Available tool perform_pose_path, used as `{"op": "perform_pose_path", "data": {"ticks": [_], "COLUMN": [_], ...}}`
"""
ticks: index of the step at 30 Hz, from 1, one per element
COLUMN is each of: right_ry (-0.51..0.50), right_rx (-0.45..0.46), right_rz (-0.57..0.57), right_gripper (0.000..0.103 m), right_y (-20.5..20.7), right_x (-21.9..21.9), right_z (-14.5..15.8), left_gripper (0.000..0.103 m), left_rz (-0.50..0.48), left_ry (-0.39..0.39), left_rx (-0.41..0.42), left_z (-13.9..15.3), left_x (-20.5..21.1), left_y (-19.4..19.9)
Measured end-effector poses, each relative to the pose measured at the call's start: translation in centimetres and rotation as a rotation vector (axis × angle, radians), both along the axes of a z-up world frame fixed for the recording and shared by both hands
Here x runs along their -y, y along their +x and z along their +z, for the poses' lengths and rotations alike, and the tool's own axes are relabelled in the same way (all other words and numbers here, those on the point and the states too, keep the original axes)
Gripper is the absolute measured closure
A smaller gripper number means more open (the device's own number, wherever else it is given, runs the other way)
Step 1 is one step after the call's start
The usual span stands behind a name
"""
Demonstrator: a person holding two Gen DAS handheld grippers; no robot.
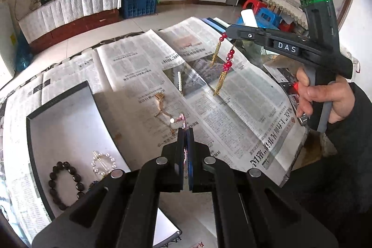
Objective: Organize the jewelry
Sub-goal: 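Lift the pink string and red tassel and carry both over the white tray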
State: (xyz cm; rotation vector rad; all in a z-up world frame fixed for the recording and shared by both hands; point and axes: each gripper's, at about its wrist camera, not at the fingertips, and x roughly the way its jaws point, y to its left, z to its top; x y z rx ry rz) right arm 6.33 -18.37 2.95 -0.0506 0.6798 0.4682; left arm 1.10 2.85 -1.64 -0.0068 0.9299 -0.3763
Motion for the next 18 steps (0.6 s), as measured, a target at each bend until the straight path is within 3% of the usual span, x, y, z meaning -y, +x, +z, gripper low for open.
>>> {"op": "perform_pose_path", "data": {"ticks": [18], "right_ry": [0.029], "right_rx": [0.043], "right_rz": [0.096], "right_gripper": [0.096], "right_y": [-1.1], "right_x": [-5.2], "right_z": [2.0], "left_gripper": [0.101], "left_rz": [0.128], "left_ry": [0.041], "left_rx": [0.108], "left_z": [3.2], "left_x": [-5.1], "left_y": [-1.3]}}
